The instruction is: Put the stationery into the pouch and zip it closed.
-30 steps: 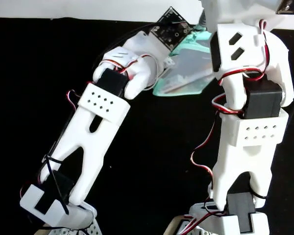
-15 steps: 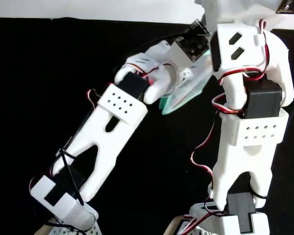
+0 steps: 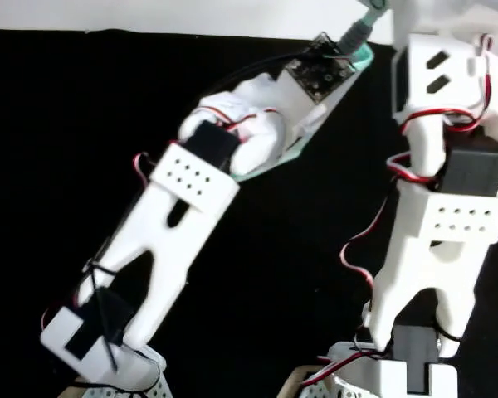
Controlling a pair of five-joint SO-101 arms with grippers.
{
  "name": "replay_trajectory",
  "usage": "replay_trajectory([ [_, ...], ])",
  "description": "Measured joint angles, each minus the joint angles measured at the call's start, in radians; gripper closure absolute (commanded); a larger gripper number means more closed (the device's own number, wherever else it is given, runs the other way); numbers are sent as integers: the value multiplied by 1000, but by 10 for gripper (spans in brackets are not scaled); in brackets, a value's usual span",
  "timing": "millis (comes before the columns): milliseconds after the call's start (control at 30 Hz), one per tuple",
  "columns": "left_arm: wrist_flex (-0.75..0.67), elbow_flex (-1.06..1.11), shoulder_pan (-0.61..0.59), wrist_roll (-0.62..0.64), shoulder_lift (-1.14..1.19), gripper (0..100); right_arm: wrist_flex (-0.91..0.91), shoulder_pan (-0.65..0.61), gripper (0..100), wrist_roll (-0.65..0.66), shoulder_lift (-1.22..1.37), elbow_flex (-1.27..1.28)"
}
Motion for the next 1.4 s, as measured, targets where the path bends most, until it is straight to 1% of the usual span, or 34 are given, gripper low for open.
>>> replay_trajectory([
  [267,275,-2,-14,-3,-140,994,-5,129,992,0,3,195],
  [467,480,-2,-14,-5,-278,994,-147,175,992,0,3,408],
  [567,543,-2,-14,-5,-359,994,-195,181,992,0,0,502],
  [833,641,-2,-107,-5,-516,994,-302,186,992,0,-5,720],
  [1100,677,2,-110,-6,-681,994,-408,184,992,0,-18,901],
  [1300,683,-25,-110,-5,-700,994,-428,183,992,0,-18,1003],
  [1400,695,-89,-110,40,-700,994,-433,183,992,0,-21,1036],
])
